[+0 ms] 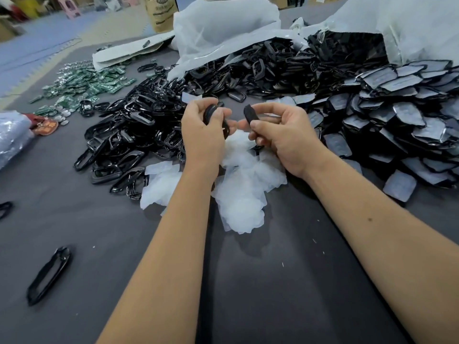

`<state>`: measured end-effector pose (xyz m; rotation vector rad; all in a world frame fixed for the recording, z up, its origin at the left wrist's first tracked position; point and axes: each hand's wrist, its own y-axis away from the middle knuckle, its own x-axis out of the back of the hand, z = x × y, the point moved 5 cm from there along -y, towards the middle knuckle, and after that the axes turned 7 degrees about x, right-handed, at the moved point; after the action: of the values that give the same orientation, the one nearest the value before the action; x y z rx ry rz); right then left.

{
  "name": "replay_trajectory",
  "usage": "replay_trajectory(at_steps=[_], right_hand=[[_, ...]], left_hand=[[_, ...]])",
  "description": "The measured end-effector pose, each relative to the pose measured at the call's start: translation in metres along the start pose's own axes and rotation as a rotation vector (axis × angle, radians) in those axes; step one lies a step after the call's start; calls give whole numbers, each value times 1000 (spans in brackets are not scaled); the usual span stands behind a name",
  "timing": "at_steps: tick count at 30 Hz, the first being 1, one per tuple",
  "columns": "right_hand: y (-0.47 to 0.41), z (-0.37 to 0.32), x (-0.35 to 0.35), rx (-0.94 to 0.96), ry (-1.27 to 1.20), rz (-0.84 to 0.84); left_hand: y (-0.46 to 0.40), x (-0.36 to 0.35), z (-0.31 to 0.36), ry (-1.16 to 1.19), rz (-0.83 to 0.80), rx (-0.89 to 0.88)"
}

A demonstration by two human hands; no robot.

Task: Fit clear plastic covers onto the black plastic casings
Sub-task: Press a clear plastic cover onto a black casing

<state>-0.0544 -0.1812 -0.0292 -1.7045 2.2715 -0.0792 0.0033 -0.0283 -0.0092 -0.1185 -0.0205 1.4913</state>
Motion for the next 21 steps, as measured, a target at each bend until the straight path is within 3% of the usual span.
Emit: replay_trajectory(at_steps=[4,10,21], right_hand=[[-1,0,-1,-15,-32,4],[-1,-2,-1,-24,-39,-2],[-2,-1,5,38,-74,95]], left_hand=[[-5,1,-1,59,-37,-17],[-4,-3,-1,-42,-12,-61],[-4,-6,-10,249,-55,178]])
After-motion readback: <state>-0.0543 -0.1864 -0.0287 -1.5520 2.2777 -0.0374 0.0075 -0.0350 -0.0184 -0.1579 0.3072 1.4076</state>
